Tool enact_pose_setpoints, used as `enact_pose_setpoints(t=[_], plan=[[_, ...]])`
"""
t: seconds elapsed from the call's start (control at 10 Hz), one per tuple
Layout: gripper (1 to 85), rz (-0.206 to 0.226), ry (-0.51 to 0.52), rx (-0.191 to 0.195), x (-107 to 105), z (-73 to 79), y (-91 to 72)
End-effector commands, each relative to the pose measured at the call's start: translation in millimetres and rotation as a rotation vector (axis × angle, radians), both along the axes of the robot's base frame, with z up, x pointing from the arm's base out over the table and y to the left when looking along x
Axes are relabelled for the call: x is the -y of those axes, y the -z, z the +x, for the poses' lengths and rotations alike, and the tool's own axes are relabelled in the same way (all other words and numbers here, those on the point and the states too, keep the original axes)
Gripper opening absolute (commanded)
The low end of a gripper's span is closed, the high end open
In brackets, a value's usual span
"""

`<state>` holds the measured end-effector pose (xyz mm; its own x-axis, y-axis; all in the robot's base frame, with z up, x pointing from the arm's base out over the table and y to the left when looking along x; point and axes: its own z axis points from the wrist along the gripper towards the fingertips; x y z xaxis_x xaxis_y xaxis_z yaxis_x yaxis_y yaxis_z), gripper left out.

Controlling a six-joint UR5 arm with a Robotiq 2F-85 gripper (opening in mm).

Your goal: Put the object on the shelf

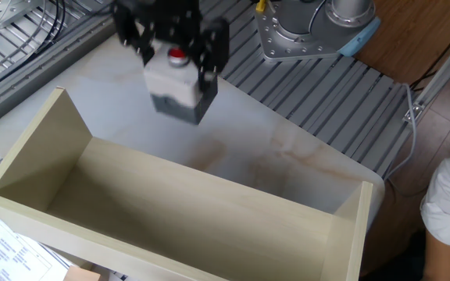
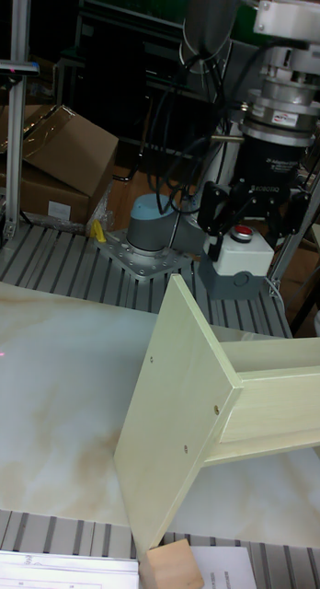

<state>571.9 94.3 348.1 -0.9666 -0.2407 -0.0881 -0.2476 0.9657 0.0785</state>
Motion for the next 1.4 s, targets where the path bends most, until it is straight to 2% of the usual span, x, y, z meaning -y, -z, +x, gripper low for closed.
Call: enact_pose_setpoints(t=[0.0, 0.1, 0.2, 0.3, 0.4, 0.5, 0.6, 0.7, 0.9, 1.1, 1.3], plan=[[1.0, -0.042, -0.06, 0.008, -4.9, 19.6, 3.1], [1.0, -0.033, -0.061, 0.011, -7.3, 20.4, 2.9], [1.0, -0.064, -0.061, 0.022, -2.6, 26.0, 3.8], [1.0, -0.075, -0.044, 0.027, -20.7, 38.8, 7.8], [1.0, -0.072, -0.038, 0.038, -32.3, 43.6, 11.6], [1.0, -0.081, -0.043, 0.041, -32.3, 44.0, 14.0], [1.0, -0.077, -0.043, 0.006, -30.8, 35.3, 13.7], [1.0, -0.04, -0.072, -0.031, -40.8, 24.9, 13.7], [1.0, -0.03, -0.107, -0.019, -43.9, 27.2, 13.4], [1.0, -0.009, -0.088, -0.011, -52.1, 46.8, 37.3], [1.0, 0.001, -0.088, -0.001, -56.5, 54.8, 43.9]])
